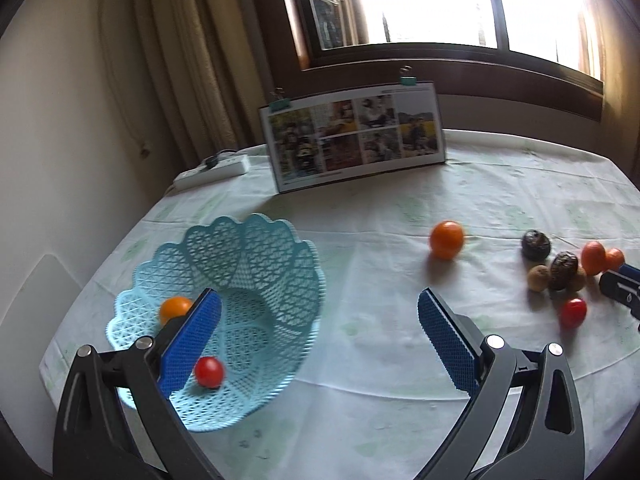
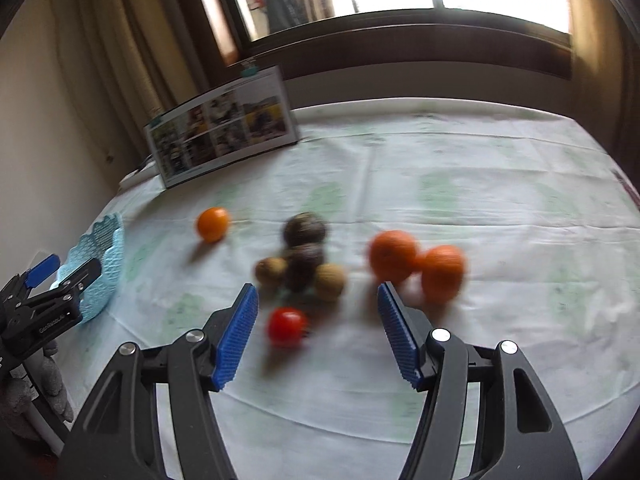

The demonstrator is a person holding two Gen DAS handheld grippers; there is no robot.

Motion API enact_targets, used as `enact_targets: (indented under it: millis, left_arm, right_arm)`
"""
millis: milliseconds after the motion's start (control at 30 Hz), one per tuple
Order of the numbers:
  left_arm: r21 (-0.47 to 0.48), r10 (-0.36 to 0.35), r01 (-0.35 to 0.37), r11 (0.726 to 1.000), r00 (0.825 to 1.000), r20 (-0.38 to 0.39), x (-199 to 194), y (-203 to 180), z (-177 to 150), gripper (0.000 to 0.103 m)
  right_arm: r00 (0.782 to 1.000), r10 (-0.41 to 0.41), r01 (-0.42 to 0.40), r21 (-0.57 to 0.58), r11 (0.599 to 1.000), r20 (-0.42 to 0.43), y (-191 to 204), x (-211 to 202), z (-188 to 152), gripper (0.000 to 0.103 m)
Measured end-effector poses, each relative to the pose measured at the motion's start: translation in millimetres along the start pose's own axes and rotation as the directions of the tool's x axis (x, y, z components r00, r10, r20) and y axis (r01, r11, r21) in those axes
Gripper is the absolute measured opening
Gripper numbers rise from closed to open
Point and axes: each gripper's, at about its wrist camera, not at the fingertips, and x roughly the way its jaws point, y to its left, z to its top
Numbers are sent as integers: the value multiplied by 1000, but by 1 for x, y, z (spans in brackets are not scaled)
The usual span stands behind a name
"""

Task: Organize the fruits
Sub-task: 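Grasp the small orange mandarin on the cloth with the left gripper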

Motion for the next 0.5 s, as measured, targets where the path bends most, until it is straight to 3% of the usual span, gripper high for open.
enact_targets:
  millis: [267,467,500]
  left_arm:
    - [43,-67,68,997,998,-18,7,-38,3,100]
    - [47,-82,83,995,996,-33,11,-46,4,100]
    - [40,-87,88,995,995,-39,14,-46,5,100]
  right_arm:
    - [997,-78,79,55,995,-6,-49,4,9,62]
    - [994,-98,99,18,995,-46,-53,23,13,58]
    - [993,-100,101,14,995,-56,-53,27,13,54]
